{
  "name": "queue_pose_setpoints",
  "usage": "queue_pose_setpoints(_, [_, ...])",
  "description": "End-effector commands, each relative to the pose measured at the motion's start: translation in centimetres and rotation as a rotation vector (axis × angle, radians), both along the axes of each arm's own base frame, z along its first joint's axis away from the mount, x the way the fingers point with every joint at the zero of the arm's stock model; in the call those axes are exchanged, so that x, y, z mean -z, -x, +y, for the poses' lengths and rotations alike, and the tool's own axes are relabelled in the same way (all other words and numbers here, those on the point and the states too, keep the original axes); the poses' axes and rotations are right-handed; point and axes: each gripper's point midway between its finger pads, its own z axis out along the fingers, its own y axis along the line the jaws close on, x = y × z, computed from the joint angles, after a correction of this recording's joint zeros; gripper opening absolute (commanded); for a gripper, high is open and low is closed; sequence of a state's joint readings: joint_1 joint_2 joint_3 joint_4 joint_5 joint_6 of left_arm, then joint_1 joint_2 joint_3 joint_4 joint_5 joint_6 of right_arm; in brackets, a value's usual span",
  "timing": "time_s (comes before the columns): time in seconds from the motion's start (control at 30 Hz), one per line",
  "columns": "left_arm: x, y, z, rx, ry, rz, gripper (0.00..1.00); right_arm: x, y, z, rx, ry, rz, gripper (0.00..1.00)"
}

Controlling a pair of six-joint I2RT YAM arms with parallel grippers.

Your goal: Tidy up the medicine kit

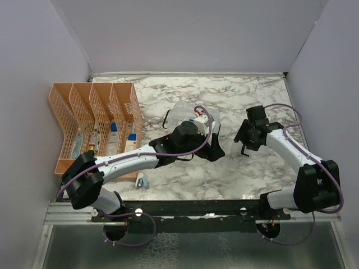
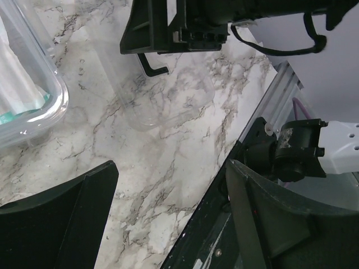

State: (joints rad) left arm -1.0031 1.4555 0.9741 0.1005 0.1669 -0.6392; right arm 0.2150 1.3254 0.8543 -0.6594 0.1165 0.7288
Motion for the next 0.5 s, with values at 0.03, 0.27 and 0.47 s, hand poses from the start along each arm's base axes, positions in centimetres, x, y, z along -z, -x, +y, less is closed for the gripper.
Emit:
queue_pose_setpoints(0.03, [-1.2,-0.1,-0.5,-0.011,0.039,-0.024,0.8,-0.2,-2.2,-1.6,-0.002,0.125,0.0,0.6])
queue_pose_setpoints(0.27, [-1.0,-0.3,-0.2,-0.023,0.03,-0.035,0.8,1.3,-2.9,-1.2,-0.039,0.128,0.043,0.62])
queue_pose_setpoints(0.47, [-0.6,-0.5,0.0,-0.037,0.019,-0.037,0.8,2.5,-3.0,-0.8,-0.07,0.126,0.074,0.63])
